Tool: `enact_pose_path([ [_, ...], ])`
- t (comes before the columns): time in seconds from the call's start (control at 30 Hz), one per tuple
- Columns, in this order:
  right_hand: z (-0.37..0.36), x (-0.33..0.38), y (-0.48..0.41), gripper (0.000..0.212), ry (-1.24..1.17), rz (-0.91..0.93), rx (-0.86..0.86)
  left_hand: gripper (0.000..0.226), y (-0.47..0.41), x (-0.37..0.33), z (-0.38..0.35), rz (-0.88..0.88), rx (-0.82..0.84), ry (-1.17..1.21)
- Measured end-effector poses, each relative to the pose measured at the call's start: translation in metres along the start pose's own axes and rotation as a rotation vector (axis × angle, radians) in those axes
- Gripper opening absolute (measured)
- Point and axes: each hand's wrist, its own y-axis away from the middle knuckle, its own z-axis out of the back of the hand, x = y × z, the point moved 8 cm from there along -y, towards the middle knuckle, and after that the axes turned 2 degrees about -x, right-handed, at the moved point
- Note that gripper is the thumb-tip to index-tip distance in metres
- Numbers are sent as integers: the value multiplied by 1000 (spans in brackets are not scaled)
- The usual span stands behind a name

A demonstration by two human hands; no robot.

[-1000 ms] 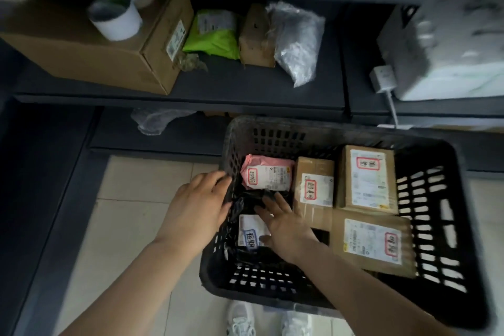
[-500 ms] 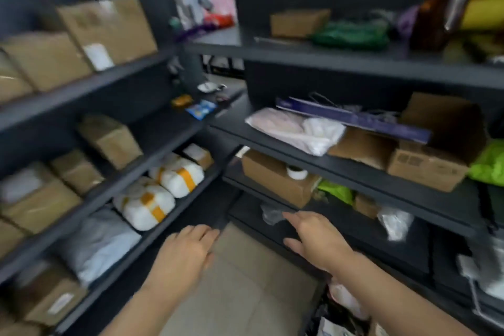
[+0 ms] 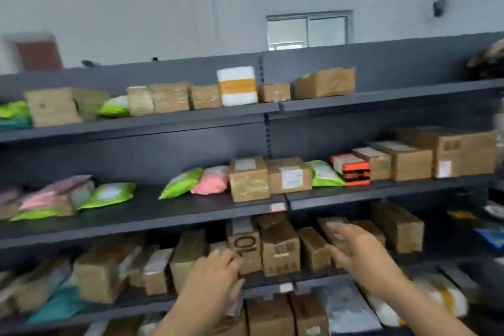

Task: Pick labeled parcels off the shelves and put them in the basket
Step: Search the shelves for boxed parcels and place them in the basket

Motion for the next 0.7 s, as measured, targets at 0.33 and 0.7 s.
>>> enact_pose_path([
  [0.33,-143,251,-103,50,-138,327,177,44,138,248,47,350,74,-134],
  [0.7,-241,331,-226,53,-107,474,225,49,138,381,1,593,163,-240],
])
